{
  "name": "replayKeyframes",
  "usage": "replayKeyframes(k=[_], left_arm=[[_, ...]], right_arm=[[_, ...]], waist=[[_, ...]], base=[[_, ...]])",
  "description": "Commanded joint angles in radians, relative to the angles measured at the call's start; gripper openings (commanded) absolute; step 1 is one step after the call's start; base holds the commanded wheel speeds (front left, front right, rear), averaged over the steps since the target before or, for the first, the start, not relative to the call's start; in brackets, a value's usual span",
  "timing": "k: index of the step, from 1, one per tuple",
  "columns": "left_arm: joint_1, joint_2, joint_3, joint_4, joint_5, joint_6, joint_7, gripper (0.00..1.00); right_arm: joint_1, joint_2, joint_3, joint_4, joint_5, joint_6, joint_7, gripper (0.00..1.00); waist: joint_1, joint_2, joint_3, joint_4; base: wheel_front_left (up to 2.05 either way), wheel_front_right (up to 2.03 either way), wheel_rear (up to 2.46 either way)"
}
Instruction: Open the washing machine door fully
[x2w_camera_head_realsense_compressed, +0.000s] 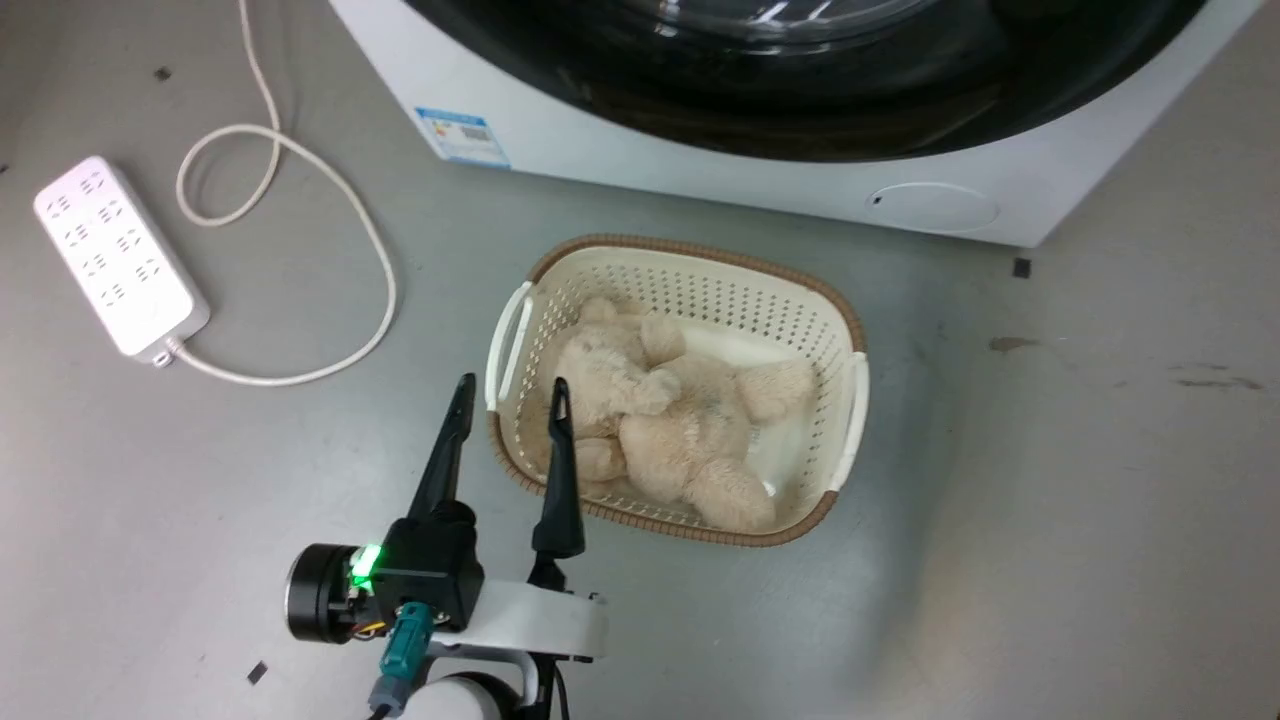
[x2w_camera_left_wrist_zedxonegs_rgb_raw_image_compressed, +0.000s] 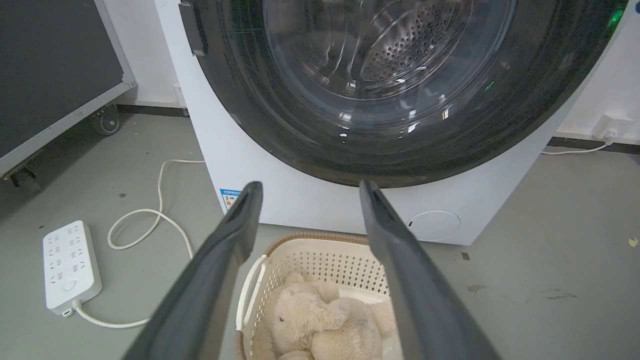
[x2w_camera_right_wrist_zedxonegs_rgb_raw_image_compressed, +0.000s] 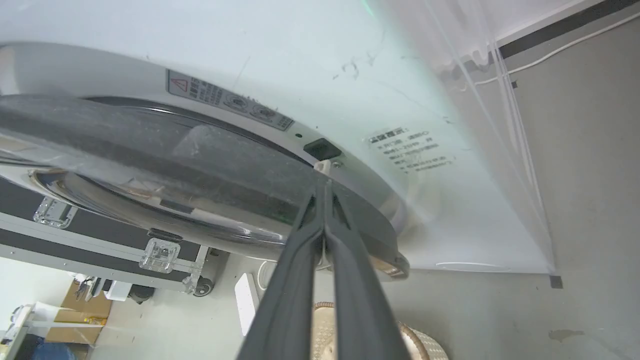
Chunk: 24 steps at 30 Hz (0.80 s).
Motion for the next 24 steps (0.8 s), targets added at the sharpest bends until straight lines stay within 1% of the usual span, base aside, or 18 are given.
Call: replayKeyframes(k=[1, 2, 3, 10, 11, 17, 24], left_arm=[[-0.020, 0.001, -0.012, -0.004, -0.006, 0.010, -0.010, 1.00], [-0.022, 0.001, -0.017, -0.004, -0.007, 0.014, -0.012, 1.00], [-0.027, 0.001, -0.030, -0.009, -0.011, 0.026, -0.018, 1.00], [-0.036, 0.001, -0.051, -0.018, -0.019, 0.044, -0.031, 1.00], [-0.039, 0.001, -0.056, -0.019, -0.021, 0.049, -0.035, 1.00], [-0.047, 0.001, -0.070, -0.025, -0.023, 0.062, -0.045, 1.00], [-0.059, 0.001, -0.089, -0.028, -0.031, 0.079, -0.060, 1.00]], right_arm=[[-0.053, -0.012, -0.016, 0.031, 0.026, 0.001, 0.022, 0.00], [-0.076, -0.014, -0.025, 0.053, 0.034, 0.001, 0.039, 0.00], [-0.140, -0.025, -0.047, 0.111, 0.046, 0.001, 0.088, 0.00], [-0.224, -0.029, -0.086, 0.188, 0.069, 0.001, 0.161, 0.00], [-0.245, -0.026, -0.101, 0.212, 0.080, 0.001, 0.188, 0.00], [-0.280, -0.018, -0.131, 0.246, 0.104, 0.001, 0.258, 0.00], [-0.296, -0.013, -0.180, 0.273, 0.132, 0.001, 0.380, 0.00]], waist=[[-0.0001, -0.0001, 0.010, 0.011], [-0.0001, -0.0001, 0.013, 0.015], [-0.0001, -0.0001, 0.025, 0.027], [-0.0001, -0.0001, 0.042, 0.044], [-0.0001, -0.0001, 0.046, 0.048], [-0.0001, -0.0001, 0.058, 0.055], [-0.0001, -0.0001, 0.066, 0.066]], base=[[0.00, 0.00, 0.00], [0.00, 0.00, 0.00], [0.00, 0.00, 0.00], [0.00, 0.00, 0.00], [0.00, 0.00, 0.00], [0.00, 0.00, 0.00], [0.00, 0.00, 0.00]])
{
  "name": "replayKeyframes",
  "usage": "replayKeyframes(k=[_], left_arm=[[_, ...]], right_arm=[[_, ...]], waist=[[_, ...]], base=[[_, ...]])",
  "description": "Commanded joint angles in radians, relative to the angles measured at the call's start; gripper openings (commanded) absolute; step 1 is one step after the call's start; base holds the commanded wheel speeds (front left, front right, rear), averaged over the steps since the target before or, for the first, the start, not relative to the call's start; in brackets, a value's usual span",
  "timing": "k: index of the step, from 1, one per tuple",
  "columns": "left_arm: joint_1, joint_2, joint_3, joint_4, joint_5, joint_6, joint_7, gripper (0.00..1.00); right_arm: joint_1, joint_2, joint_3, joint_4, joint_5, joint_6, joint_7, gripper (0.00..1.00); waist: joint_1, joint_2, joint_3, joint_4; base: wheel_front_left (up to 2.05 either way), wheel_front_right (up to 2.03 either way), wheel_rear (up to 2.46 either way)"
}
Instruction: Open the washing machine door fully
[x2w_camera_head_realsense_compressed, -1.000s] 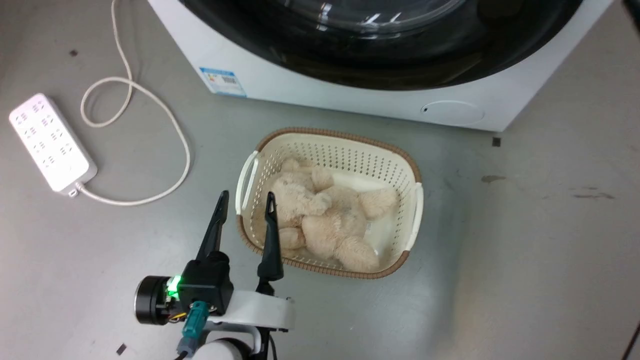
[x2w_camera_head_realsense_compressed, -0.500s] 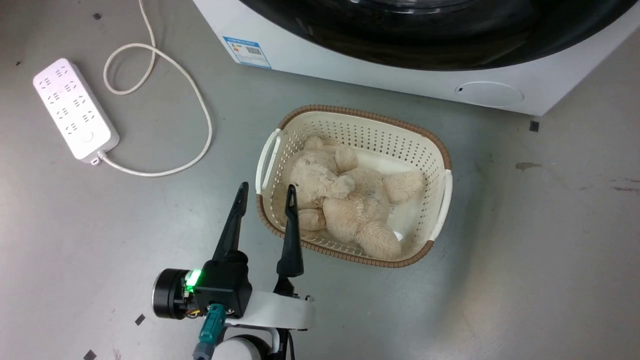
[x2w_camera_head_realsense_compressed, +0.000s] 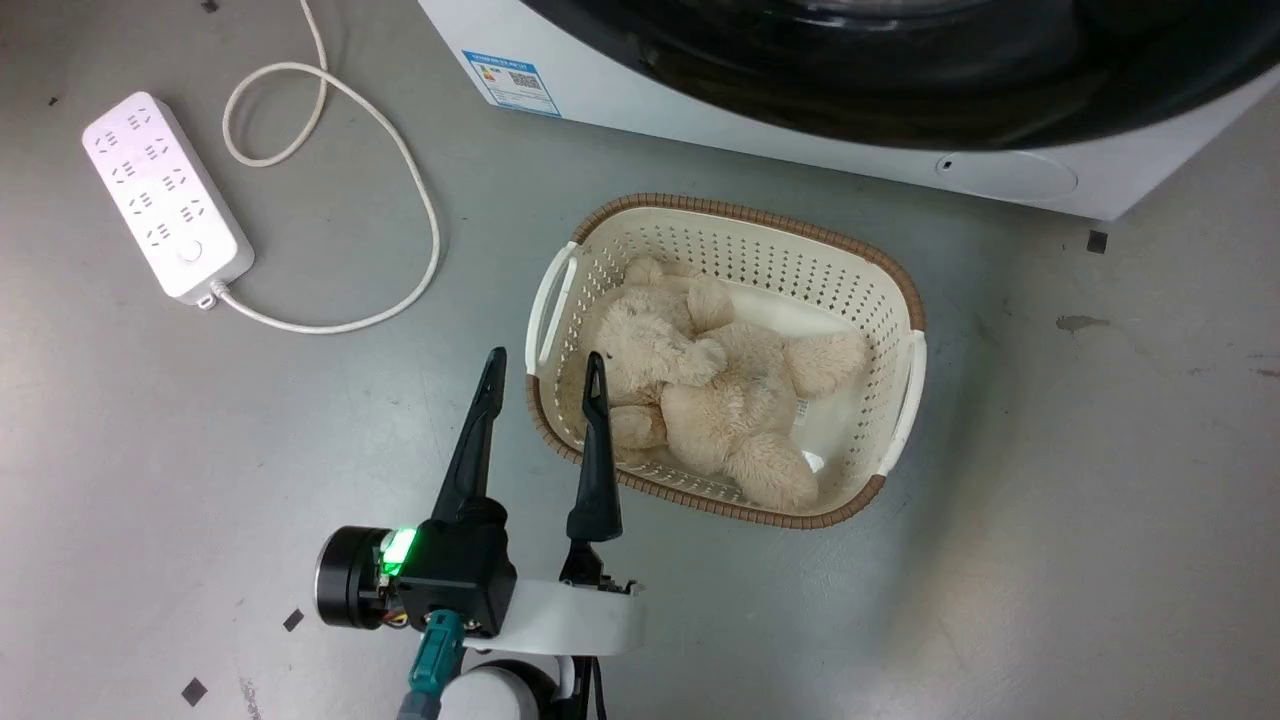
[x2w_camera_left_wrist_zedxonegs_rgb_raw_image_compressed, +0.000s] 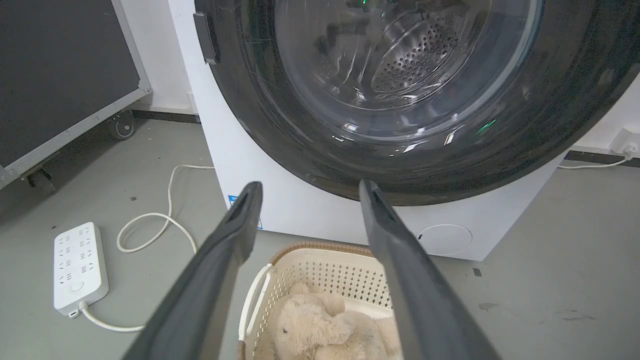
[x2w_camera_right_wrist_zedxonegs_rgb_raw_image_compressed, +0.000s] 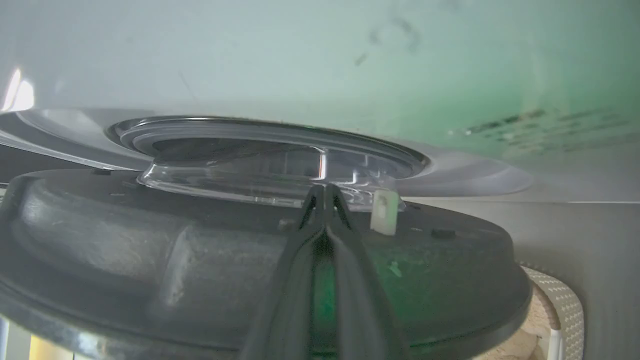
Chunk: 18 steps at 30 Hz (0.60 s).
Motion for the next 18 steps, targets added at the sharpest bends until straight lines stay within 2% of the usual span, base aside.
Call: replayKeyframes(k=[1, 5, 10, 14, 18], left_arm=[[-0.020, 0.001, -0.009, -0.007, -0.007, 0.011, -0.012, 1.00], [-0.018, 0.001, -0.012, -0.004, -0.014, 0.014, -0.020, 1.00], [-0.002, 0.001, 0.001, 0.011, -0.024, 0.006, -0.025, 1.00], [0.021, 0.001, 0.019, 0.024, -0.026, -0.010, -0.025, 1.00], [0.054, 0.001, 0.046, 0.036, -0.030, -0.025, -0.025, 1.00]], right_arm=[[-0.019, 0.009, -0.010, 0.020, 0.020, 0.001, 0.038, 0.00], [0.026, 0.015, -0.039, 0.006, 0.029, 0.001, 0.100, 0.00], [0.149, 0.054, -0.073, -0.056, 0.030, 0.001, 0.173, 0.00], [0.273, 0.116, -0.096, -0.142, 0.009, 0.001, 0.209, 0.00], [0.409, 0.212, -0.103, -0.256, -0.013, 0.001, 0.264, 0.00]], waist=[[0.0000, -0.0001, -0.003, 0.003], [0.0000, -0.0001, -0.031, 0.009], [0.0000, -0.0001, -0.093, 0.007], [0.0000, -0.0001, -0.156, -0.003], [0.0000, -0.0001, -0.215, -0.014]], base=[[0.00, 0.00, 0.00], [0.00, 0.00, 0.00], [0.00, 0.00, 0.00], [0.00, 0.00, 0.00], [0.00, 0.00, 0.00]])
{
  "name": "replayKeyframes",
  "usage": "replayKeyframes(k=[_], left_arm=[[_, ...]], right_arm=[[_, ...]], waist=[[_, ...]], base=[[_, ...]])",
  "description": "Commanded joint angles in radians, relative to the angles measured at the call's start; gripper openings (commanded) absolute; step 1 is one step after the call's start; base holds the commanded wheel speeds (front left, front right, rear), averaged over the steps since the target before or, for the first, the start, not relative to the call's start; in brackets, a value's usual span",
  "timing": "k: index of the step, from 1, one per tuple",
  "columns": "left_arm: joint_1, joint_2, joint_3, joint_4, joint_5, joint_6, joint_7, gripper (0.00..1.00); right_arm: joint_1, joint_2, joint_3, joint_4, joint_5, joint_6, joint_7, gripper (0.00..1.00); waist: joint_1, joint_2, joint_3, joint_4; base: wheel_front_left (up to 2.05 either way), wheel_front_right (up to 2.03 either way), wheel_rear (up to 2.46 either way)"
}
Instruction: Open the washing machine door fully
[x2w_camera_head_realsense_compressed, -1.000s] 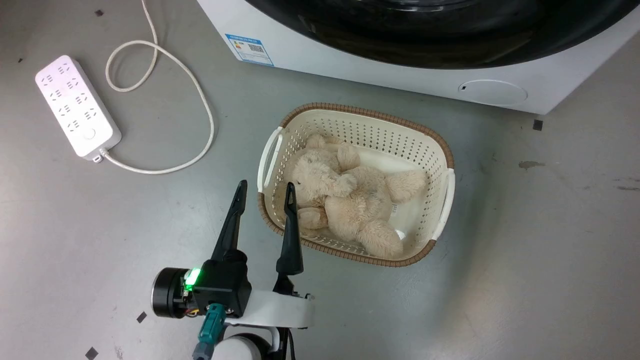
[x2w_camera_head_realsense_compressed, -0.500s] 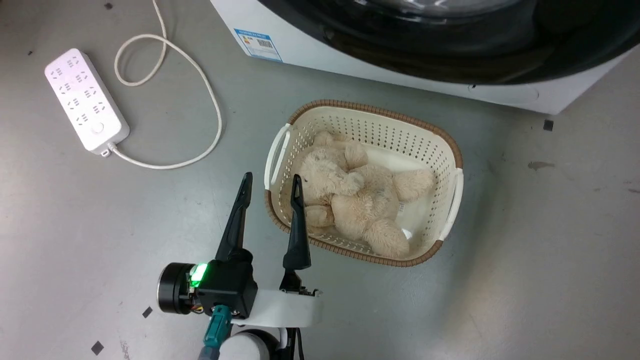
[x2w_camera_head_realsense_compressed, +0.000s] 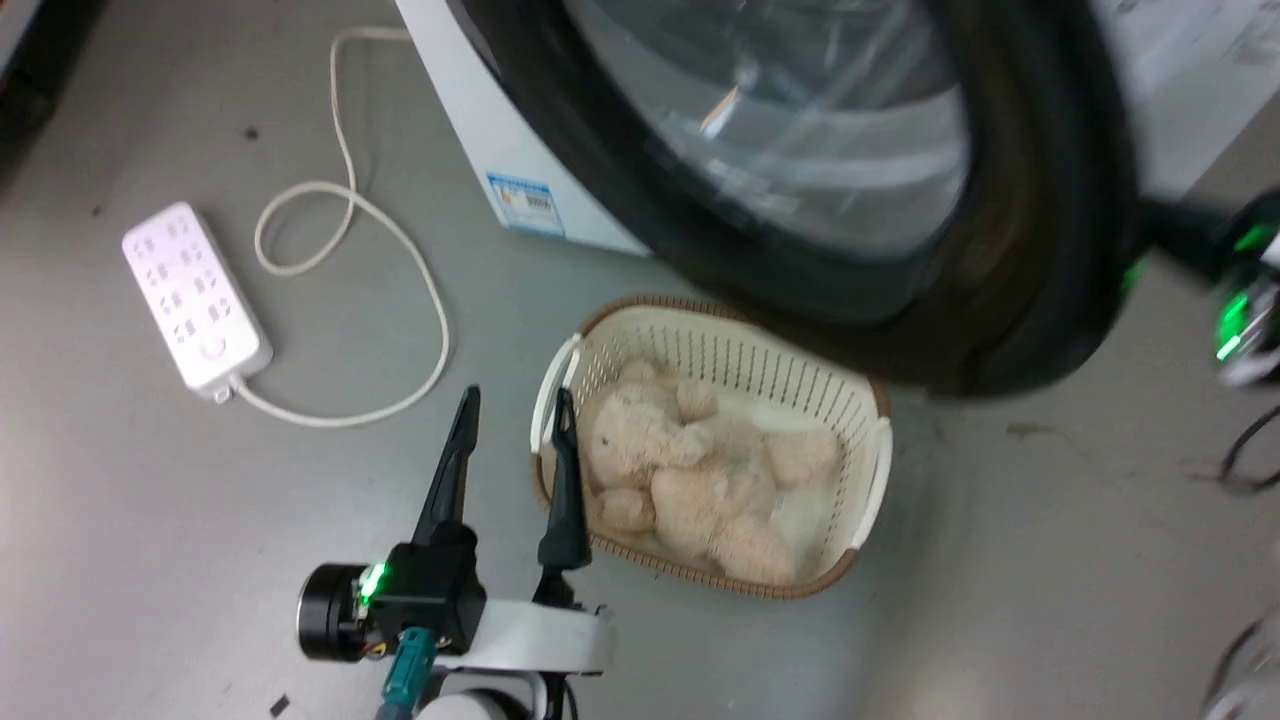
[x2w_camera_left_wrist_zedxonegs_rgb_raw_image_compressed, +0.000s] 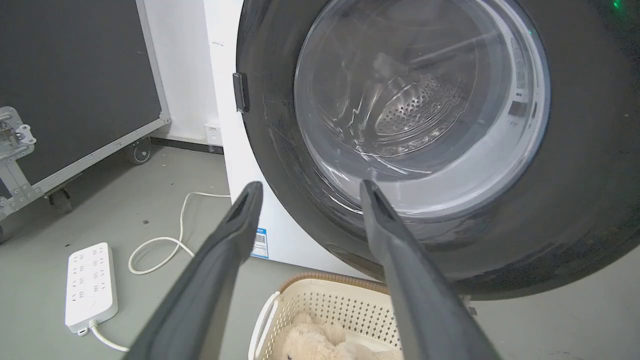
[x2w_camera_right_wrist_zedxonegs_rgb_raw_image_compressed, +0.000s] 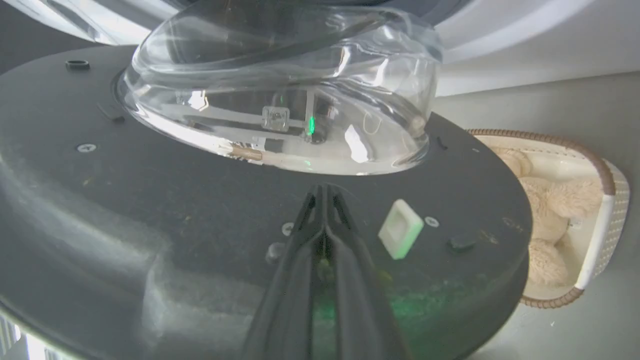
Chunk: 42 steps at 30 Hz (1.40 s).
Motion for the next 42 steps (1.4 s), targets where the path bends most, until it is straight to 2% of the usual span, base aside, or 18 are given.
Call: replayKeyframes(k=[1, 6, 9, 15, 20, 24, 28, 29, 30, 31, 37, 42], left_arm=[[0.022, 0.001, 0.013, 0.009, -0.004, -0.010, -0.006, 1.00], [0.060, 0.001, 0.041, 0.024, 0.001, -0.040, -0.006, 1.00], [0.080, 0.001, 0.057, 0.036, 0.005, -0.062, -0.006, 1.00], [0.121, 0.001, 0.082, 0.066, -0.012, -0.119, -0.006, 1.00], [0.137, 0.001, 0.085, 0.084, -0.025, -0.164, -0.006, 1.00], [0.146, 0.001, 0.089, 0.103, -0.032, -0.191, -0.006, 1.00], [0.149, 0.001, 0.095, 0.109, -0.033, -0.206, -0.006, 1.00], [0.150, 0.001, 0.099, 0.109, -0.034, -0.209, -0.006, 1.00], [0.152, 0.001, 0.103, 0.110, -0.034, -0.211, -0.006, 1.00], [0.154, 0.001, 0.109, 0.111, -0.034, -0.213, -0.006, 1.00], [0.165, 0.001, 0.150, 0.108, -0.034, -0.225, -0.006, 1.00], [0.167, 0.001, 0.176, 0.114, -0.004, -0.243, -0.006, 1.00]], right_arm=[[0.066, 0.045, 0.000, -0.044, -0.010, 0.001, 0.028, 0.00], [0.205, 0.096, 0.003, -0.164, -0.004, 0.001, 0.105, 0.00], [0.271, 0.099, 0.060, -0.177, 0.074, 0.001, 0.116, 0.00], [0.398, 0.100, 0.283, -0.183, 0.250, 0.001, 0.011, 0.00], [0.480, 0.100, 0.471, -0.212, 0.355, 0.001, -0.095, 0.00], [0.520, 0.100, 0.583, -0.244, 0.393, 0.001, -0.169, 0.00], [0.552, 0.100, 0.636, -0.271, 0.399, 0.001, -0.239, 0.00], [0.558, 0.100, 0.639, -0.279, 0.391, 0.001, -0.260, 0.16], [0.565, 0.100, 0.638, -0.288, 0.382, 0.001, -0.282, 0.55], [0.571, 0.100, 0.633, -0.296, 0.372, 0.001, -0.304, 1.00], [0.598, 0.079, 0.567, -0.424, 0.194, 0.001, -0.479, 1.00], [0.646, -0.050, 0.623, -0.585, -0.089, 0.001, -0.784, 1.00]], waist=[[0.0001, 0.0000, -0.051, -0.015], [0.0001, 0.0000, -0.105, -0.024], [0.0001, 0.0000, -0.131, -0.023], [0.0001, 0.0000, -0.170, -0.014], [0.0001, 0.0000, -0.184, 0.001], [0.0001, 0.0000, -0.190, 0.011], [0.0001, 0.0000, -0.196, 0.014], [0.0001, 0.0000, -0.200, 0.012], [0.0001, 0.0000, -0.205, 0.009], [0.0001, 0.0000, -0.212, 0.005], [0.0001, 0.0000, -0.253, -0.043], [0.0001, 0.0000, -0.283, -0.096]], base=[[0.00, 0.00, 0.00], [0.00, 0.00, 0.00], [0.00, 0.00, 0.00], [0.00, 0.00, 0.00], [0.00, 0.00, 0.00], [0.00, 0.00, 0.00], [0.00, 0.00, 0.00], [0.00, 0.00, 0.00], [0.00, 0.00, 0.00], [0.00, 0.00, 0.00], [0.00, 0.00, 0.00], [0.00, 0.00, 0.00]])
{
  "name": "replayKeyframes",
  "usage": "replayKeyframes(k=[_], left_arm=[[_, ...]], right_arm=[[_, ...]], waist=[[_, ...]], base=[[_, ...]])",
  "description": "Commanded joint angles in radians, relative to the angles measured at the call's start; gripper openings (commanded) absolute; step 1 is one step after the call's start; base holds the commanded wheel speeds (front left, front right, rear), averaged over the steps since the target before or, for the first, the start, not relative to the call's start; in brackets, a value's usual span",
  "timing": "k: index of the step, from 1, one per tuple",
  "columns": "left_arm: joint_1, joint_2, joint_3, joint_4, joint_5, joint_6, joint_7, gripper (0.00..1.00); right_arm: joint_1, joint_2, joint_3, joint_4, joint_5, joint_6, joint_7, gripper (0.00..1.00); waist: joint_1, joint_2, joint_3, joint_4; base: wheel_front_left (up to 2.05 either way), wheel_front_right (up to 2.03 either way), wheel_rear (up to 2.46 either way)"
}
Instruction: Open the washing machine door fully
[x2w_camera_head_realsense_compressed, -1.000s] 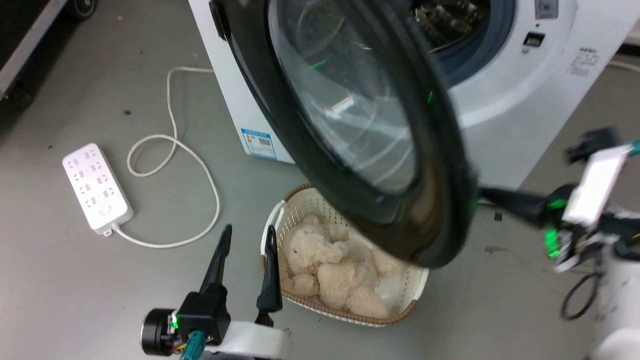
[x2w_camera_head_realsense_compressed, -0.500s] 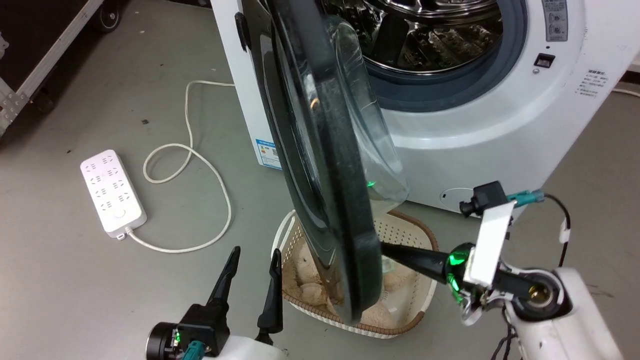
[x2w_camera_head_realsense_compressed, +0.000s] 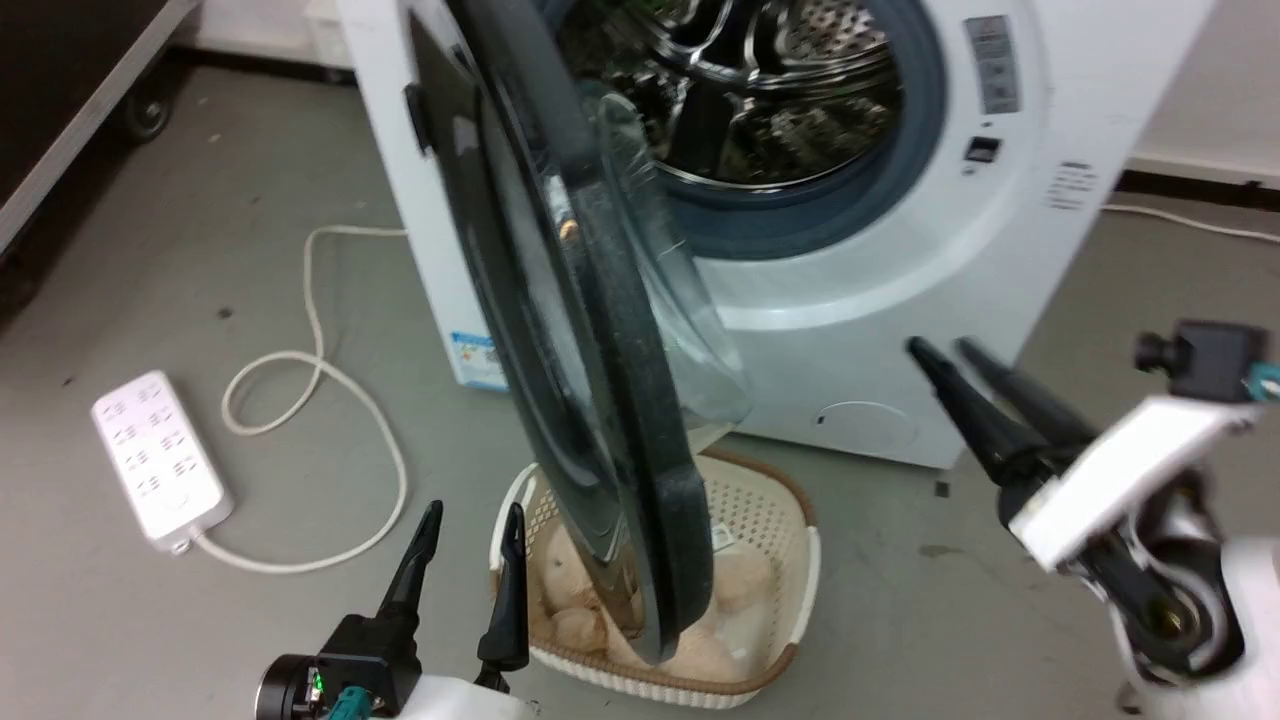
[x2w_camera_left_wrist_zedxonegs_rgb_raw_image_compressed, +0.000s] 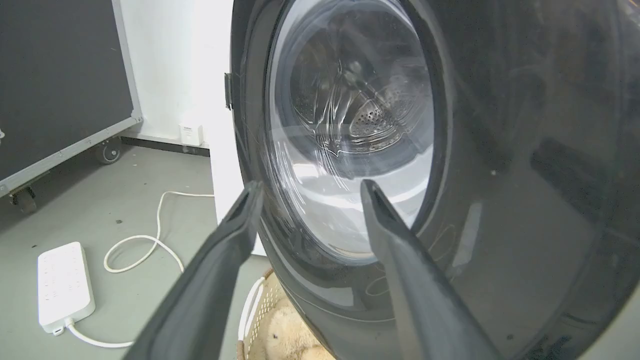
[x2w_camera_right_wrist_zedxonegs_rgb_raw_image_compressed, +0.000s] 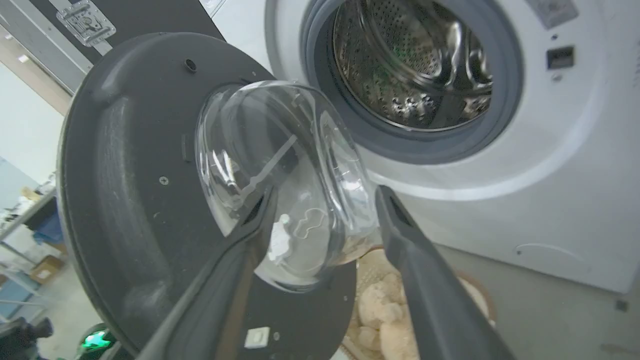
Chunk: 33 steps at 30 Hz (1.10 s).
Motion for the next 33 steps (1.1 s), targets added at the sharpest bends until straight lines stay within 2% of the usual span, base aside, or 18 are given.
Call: replayKeyframes(k=[1, 4, 6, 7, 8, 9, 10, 11, 12, 13, 14, 15, 18, 21, 25, 33], left_arm=[[0.010, 0.001, 0.013, 0.007, 0.015, -0.013, -0.006, 1.00], [0.013, 0.001, 0.037, 0.009, 0.016, -0.021, -0.006, 1.00], [0.018, 0.001, 0.059, 0.009, 0.012, -0.029, -0.006, 1.00], [0.023, 0.001, 0.070, 0.009, 0.011, -0.033, -0.006, 1.00], [0.023, 0.001, 0.070, 0.009, 0.011, -0.033, -0.006, 1.00], [0.033, 0.001, 0.085, 0.004, 0.009, -0.038, -0.006, 1.00], [0.033, 0.001, 0.085, 0.004, 0.009, -0.038, -0.006, 1.00], [0.044, 0.001, 0.096, -0.002, 0.010, -0.043, -0.006, 1.00], [0.044, 0.001, 0.096, -0.002, 0.010, -0.043, -0.006, 1.00], [0.049, 0.001, 0.102, -0.005, 0.010, -0.045, -0.006, 1.00], [0.059, 0.001, 0.116, -0.012, 0.012, -0.050, -0.006, 1.00], [0.059, 0.001, 0.116, -0.012, 0.012, -0.050, -0.006, 1.00], [0.071, 0.001, 0.132, -0.017, 0.018, -0.062, -0.006, 1.00], [0.080, 0.001, 0.137, -0.019, 0.032, -0.070, -0.006, 1.00], [0.090, 0.001, 0.139, -0.020, 0.060, -0.080, -0.006, 1.00], [0.086, 0.001, 0.125, -0.017, 0.065, -0.089, -0.006, 1.00]], right_arm=[[0.049, -0.078, 0.045, -0.048, -0.125, 0.001, -0.144, 1.00], [0.104, -0.171, 0.079, -0.065, -0.317, 0.001, -0.377, 1.00], [0.149, -0.199, 0.071, -0.054, -0.432, 0.001, -0.499, 1.00], [0.172, -0.199, 0.055, -0.048, -0.482, 0.001, -0.550, 1.00], [0.172, -0.199, 0.055, -0.048, -0.482, 0.001, -0.550, 1.00], [0.222, -0.188, 0.017, -0.043, -0.580, 0.001, -0.621, 1.00], [0.222, -0.188, 0.017, -0.043, -0.580, 0.001, -0.621, 1.00], [0.278, -0.150, -0.037, -0.052, -0.670, 0.001, -0.670, 1.00], [0.278, -0.150, -0.037, -0.052, -0.670, 0.001, -0.670, 1.00], [0.306, -0.130, -0.058, -0.060, -0.716, 0.001, -0.683, 1.00], [0.359, -0.083, -0.103, -0.082, -0.833, 0.001, -0.708, 1.00], [0.359, -0.083, -0.103, -0.082, -0.833, 0.001, -0.708, 1.00], [0.436, 0.030, -0.137, -0.086, -0.921, 0.001, -0.727, 1.00], [0.479, 0.086, -0.151, -0.071, -0.946, 0.001, -0.735, 1.00], [0.495, 0.108, -0.138, -0.066, -0.944, 0.001, -0.738, 1.00], [0.471, 0.112, -0.139, -0.091, -0.922, 0.001, -0.738, 1.00]], waist=[[0.0000, 0.0000, -0.030, -0.037], [0.0000, 0.0000, -0.049, -0.060], [0.0000, 0.0000, -0.061, -0.074], [0.0000, 0.0000, -0.067, -0.081], [0.0000, 0.0000, -0.067, -0.081], [0.0000, 0.0000, -0.074, -0.092], [0.0000, 0.0000, -0.074, -0.092], [0.0000, 0.0000, -0.081, -0.101], [0.0000, 0.0000, -0.081, -0.101], [0.0000, 0.0000, -0.082, -0.106], [0.0000, 0.0000, -0.085, -0.120], [0.0000, 0.0000, -0.085, -0.120], [0.0000, 0.0000, -0.084, -0.135], [0.0000, 0.0000, -0.082, -0.151], [0.0000, 0.0000, -0.080, -0.167], [0.0000, 0.0000, -0.068, -0.170]], base=[[0.00, 0.00, 0.00], [0.00, 0.00, 0.00], [0.00, 0.00, 0.00], [0.00, 0.00, 0.00], [0.00, 0.00, 0.00], [0.00, 0.00, 0.00], [0.00, 0.00, 0.00], [0.00, 0.00, 0.00], [0.00, 0.00, 0.00], [0.00, 0.00, 0.00], [0.00, 0.00, 0.00], [0.00, 0.00, 0.00], [0.00, 0.00, 0.00], [0.00, 0.00, 0.00], [0.00, 0.00, 0.00], [0.00, 0.00, 0.00]])
